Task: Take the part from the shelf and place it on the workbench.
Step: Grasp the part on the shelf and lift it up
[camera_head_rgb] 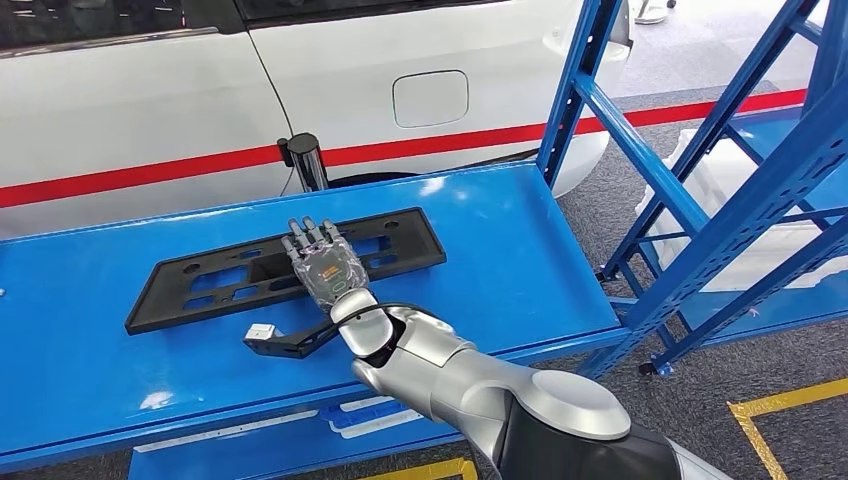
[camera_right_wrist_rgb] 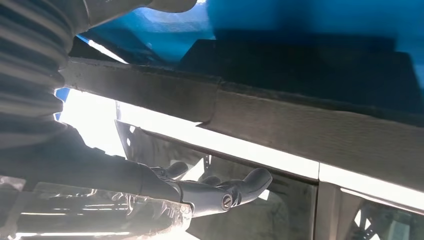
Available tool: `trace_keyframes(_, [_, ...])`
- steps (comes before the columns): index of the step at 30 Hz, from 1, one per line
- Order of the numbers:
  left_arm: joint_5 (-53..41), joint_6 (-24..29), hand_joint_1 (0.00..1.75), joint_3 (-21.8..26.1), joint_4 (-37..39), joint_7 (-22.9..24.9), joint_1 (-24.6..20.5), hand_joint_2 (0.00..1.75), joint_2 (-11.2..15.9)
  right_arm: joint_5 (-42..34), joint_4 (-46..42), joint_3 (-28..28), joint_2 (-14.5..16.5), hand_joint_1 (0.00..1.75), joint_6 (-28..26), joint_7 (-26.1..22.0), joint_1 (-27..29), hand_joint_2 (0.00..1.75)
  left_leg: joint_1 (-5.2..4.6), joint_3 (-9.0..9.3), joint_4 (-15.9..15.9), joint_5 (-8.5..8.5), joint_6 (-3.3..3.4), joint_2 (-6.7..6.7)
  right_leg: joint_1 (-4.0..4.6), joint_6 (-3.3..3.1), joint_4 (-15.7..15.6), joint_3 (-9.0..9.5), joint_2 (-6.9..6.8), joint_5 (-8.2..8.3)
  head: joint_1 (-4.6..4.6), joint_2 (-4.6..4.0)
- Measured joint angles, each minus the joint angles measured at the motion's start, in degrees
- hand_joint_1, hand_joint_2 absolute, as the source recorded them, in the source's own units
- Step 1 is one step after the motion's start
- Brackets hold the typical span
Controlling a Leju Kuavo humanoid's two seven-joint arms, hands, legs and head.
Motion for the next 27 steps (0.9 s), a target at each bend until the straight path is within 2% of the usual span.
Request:
trace_keyframes(1, [-0.06,-0.03,0.00,-0.05,0.00,0.00,0.00,0.00,0.02,-0.01,0.12,-0.08,0.01,0.02,0.00,-0.09,-0.02,1.75,0.00,0.02,0.00,0.00,0.00,0.00,0.00,0.00,0.00,0.02,0.00,0.00,0.00,0.00])
trace_keyframes(2, [-0.11,-0.05,0.00,-0.10,0.00,0.00,0.00,0.00,0.03,-0.01,0.21,-0.14,0.01,0.22,0.00,-0.23,-0.03,1.75,0.00,0.04,0.00,0.00,0.00,0.00,0.00,0.00,0.00,0.04,0.00,0.00,0.00,0.00])
trace_keyframes(3, [-0.18,-0.08,0.00,-0.16,0.00,0.00,0.00,0.00,0.05,-0.02,0.27,-0.17,0.03,0.56,0.01,-0.46,-0.03,1.75,-0.01,0.05,0.00,0.00,0.00,0.00,0.00,0.00,0.00,0.05,0.00,0.00,0.00,0.00])
trace_keyframes(5, [-0.40,-0.10,0.00,-0.25,0.00,-0.04,0.00,0.00,0.11,-0.02,0.37,-0.16,0.04,1.37,0.08,-1.25,0.06,1.75,-0.01,0.07,0.00,0.00,0.00,0.00,0.00,0.00,0.00,0.07,0.00,0.00,0.00,0.00])
trace_keyframes(6, [-0.50,-0.11,0.00,-0.26,0.00,-0.08,0.00,0.00,0.13,-0.04,0.41,-0.16,0.05,1.61,0.11,-1.74,0.17,1.75,-0.01,0.07,0.00,0.00,0.00,0.00,0.00,0.00,0.00,0.07,0.00,0.00,0.00,0.00])
trace_keyframes(7, [-0.58,-0.10,0.00,-0.26,0.00,-0.13,0.00,0.00,0.16,-0.07,0.44,-0.15,0.05,1.71,0.13,-2.22,0.32,1.75,-0.01,0.07,0.00,0.00,0.00,0.01,0.00,0.00,0.00,0.07,0.00,0.00,0.00,0.00])
trace_keyframes(15, [-0.85,0.12,0.00,-0.27,0.00,-0.36,0.00,0.00,0.31,-2.22,0.46,-0.16,0.04,1.75,-0.41,-6.09,1.89,1.75,0.01,0.04,0.00,0.00,0.00,0.03,-0.02,0.00,0.00,0.03,0.01,0.01,0.00,0.00])
trace_keyframes(27, [-1.32,0.20,0.00,-0.28,0.00,-0.63,0.00,0.00,0.40,-2.84,0.46,-0.17,0.07,1.75,-0.92,-6.80,2.19,1.75,-0.02,-0.01,0.00,-0.01,0.01,0.02,-0.02,0.01,0.00,-0.01,0.00,0.00,0.00,0.00])
